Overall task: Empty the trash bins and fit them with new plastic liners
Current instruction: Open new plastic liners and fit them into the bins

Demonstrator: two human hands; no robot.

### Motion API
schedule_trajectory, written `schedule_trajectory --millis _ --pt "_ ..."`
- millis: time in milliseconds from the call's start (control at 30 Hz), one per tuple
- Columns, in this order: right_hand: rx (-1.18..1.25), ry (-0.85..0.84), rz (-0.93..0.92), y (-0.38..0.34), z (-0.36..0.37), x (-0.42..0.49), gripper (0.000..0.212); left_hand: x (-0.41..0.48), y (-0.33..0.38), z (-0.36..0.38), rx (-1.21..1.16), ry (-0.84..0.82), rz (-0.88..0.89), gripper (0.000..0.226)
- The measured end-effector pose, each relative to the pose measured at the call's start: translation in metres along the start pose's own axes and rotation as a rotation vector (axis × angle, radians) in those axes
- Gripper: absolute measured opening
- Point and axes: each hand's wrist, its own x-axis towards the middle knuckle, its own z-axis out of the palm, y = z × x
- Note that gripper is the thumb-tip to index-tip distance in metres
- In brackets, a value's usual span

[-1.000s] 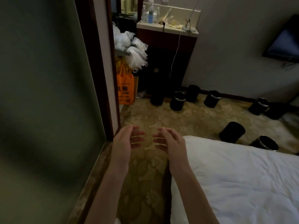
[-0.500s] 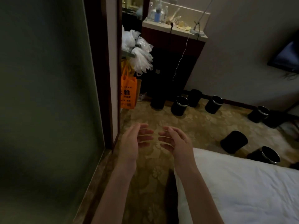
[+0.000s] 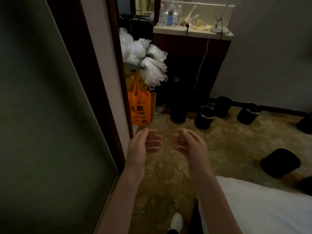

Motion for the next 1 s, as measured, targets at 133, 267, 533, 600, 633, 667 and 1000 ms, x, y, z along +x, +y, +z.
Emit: schedule_trajectory --millis 133,267,533,600,633,667,1000 --pt "0.029 -0.054 0.044 -0.015 -0.001 0.085 0.018 0.059 0.017 0.033 0.015 0.072 0.004 0.035" --pt "0.061 -0.124 0.064 -0.032 -0.004 0.156 0.017 0.111 0.027 0.069 0.017 0.132 -0.001 0.034" --pt "0.061 -0.113 0.092 -0.049 -0.028 0.244 0.018 0.194 0.031 0.132 0.012 0.126 -0.023 0.035" --pt "0.057 -0.093 0.083 -0.056 -0.037 0.266 0.018 0.215 0.03 0.146 -0.004 0.118 -0.021 0.035" --pt "0.057 -0.082 0.084 -0.058 -0.042 0.275 0.018 0.223 0.027 0.153 -0.003 0.113 -0.025 0.035" --pt "0.058 -0.074 0.088 -0.059 -0.046 0.284 0.018 0.23 0.024 0.159 0.0 0.107 -0.033 0.035" --pt "0.03 -0.044 0.128 -0.052 -0.052 0.352 0.017 0.304 0.011 0.171 -0.068 0.119 -0.101 0.035"
